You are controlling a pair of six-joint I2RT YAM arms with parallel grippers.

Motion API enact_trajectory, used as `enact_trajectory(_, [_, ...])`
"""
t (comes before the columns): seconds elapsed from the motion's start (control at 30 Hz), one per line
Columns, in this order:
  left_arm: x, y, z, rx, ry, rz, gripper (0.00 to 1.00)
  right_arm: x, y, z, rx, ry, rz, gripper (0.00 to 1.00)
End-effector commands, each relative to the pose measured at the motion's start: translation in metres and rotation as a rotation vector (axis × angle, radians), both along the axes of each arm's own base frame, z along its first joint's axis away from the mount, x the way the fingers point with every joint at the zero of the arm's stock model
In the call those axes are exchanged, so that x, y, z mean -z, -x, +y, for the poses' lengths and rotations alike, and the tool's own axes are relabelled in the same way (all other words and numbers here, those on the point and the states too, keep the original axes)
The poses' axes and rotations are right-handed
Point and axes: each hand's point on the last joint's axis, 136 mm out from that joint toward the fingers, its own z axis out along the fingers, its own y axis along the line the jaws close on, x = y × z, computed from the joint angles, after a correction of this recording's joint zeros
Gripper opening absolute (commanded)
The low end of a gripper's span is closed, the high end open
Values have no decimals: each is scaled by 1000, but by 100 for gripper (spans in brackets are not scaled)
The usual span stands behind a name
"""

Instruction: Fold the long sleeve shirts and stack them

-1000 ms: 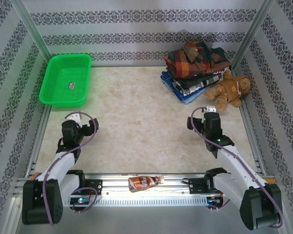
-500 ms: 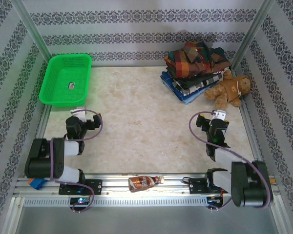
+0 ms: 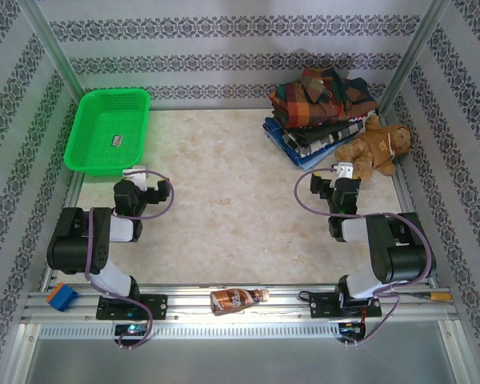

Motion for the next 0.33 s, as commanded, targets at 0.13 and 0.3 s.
enact_trajectory(0.13, [-5, -1, 2, -17, -26, -13, 99, -11, -5, -5, 4, -12, -39, 98])
enact_trajectory(0.3, [-6, -1, 1, -12, -25, -20, 99, -12, -4, -4, 3, -5, -44, 98])
